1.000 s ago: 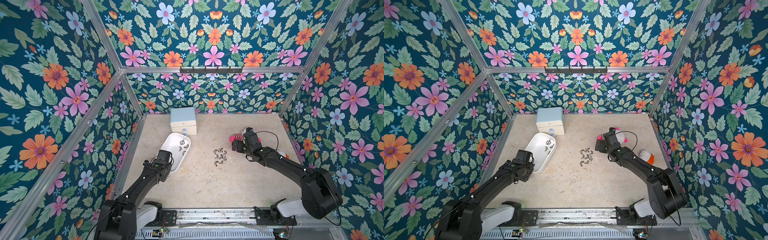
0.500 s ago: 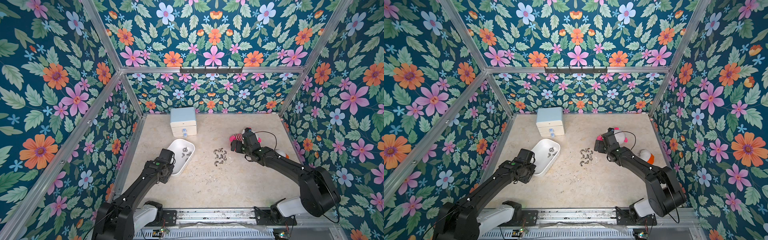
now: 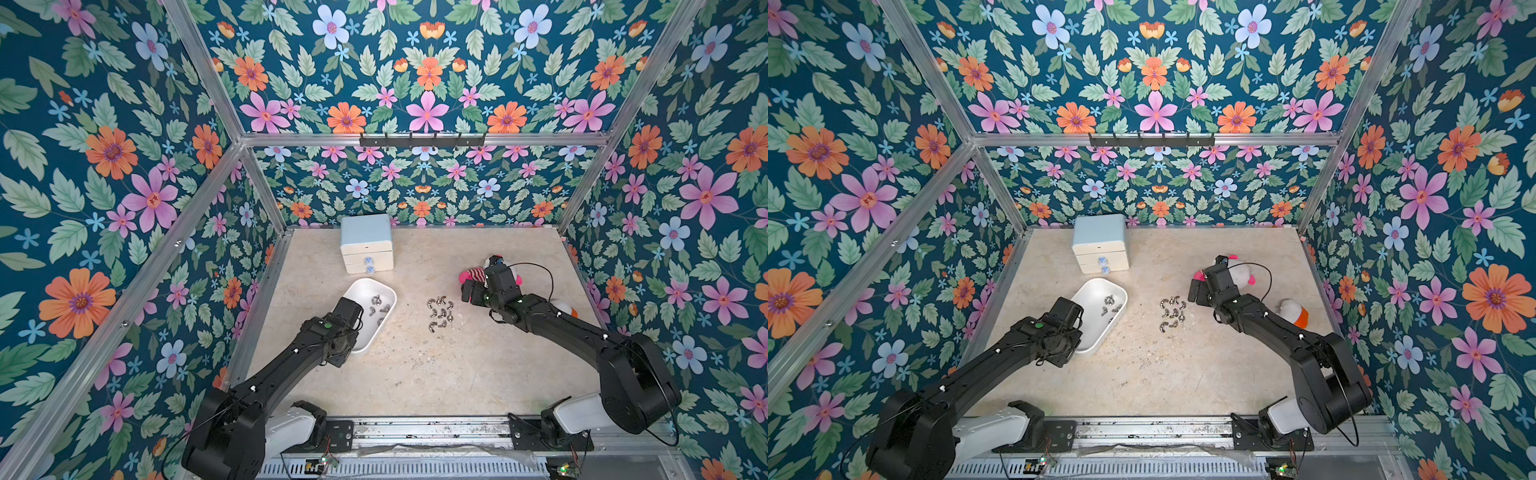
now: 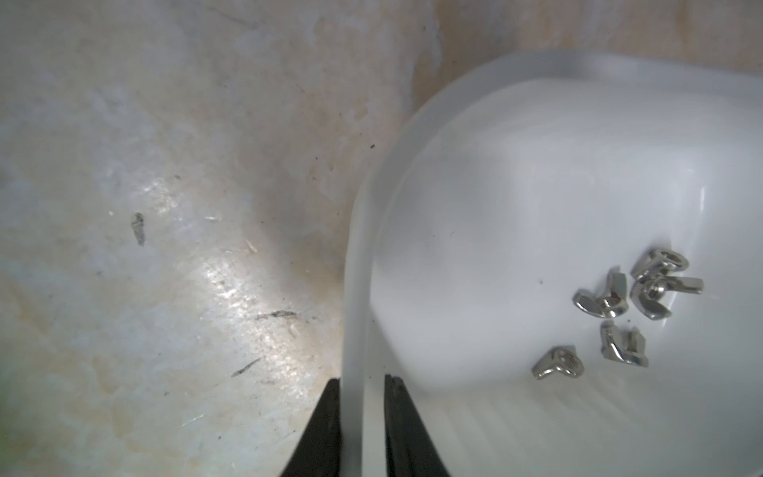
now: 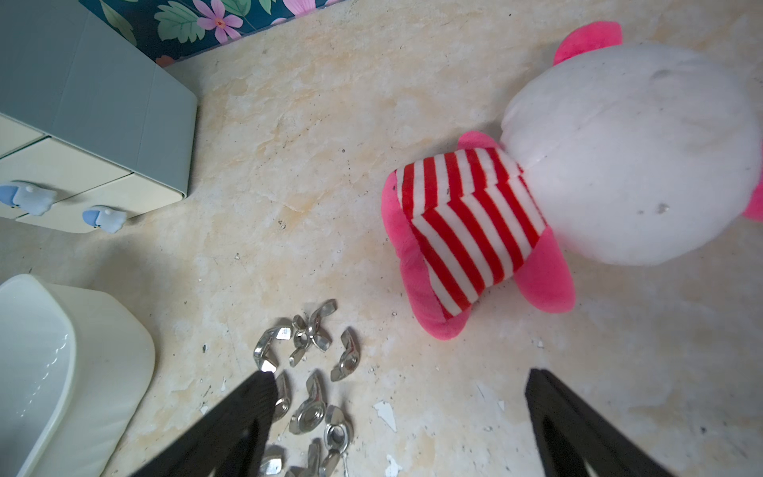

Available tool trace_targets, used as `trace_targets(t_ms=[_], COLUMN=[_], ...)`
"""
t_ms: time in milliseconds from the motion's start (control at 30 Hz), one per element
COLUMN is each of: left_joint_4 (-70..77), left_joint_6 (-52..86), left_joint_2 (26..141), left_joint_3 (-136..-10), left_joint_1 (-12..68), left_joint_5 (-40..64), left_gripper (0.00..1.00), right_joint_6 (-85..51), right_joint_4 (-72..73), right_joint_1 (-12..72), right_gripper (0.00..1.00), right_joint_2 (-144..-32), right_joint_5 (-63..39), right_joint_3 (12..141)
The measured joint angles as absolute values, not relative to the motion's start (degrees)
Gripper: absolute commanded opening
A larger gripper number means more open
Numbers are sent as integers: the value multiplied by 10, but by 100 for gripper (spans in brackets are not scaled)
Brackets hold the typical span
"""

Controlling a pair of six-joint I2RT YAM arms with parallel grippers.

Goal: Take out the wing nut from the storage box
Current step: Adjust the storage box at the center of the board.

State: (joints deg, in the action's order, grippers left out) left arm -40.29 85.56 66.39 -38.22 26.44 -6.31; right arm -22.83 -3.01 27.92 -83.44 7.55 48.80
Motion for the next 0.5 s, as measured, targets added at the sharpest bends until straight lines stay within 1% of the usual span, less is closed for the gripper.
trace_targets(t_ms=[200, 367, 500], left_joint_4=[-392, -397, -406], left_joint_6=[852, 836, 823], left_joint_2=[648, 629, 628], left_joint_3=[-391, -423, -445], left_joint_1=[271, 276, 283], left_joint_5=[-55, -54, -53], left_gripper=[46, 55, 58], right_joint_6=[-228, -228, -228], right_joint_4=[-28, -28, -28], right_joint_1=[279, 279, 279], right_gripper=[99, 99, 99], right_joint_2=[-832, -832, -836], right_joint_5=[76, 76, 76], right_joint_3=[487, 487, 487])
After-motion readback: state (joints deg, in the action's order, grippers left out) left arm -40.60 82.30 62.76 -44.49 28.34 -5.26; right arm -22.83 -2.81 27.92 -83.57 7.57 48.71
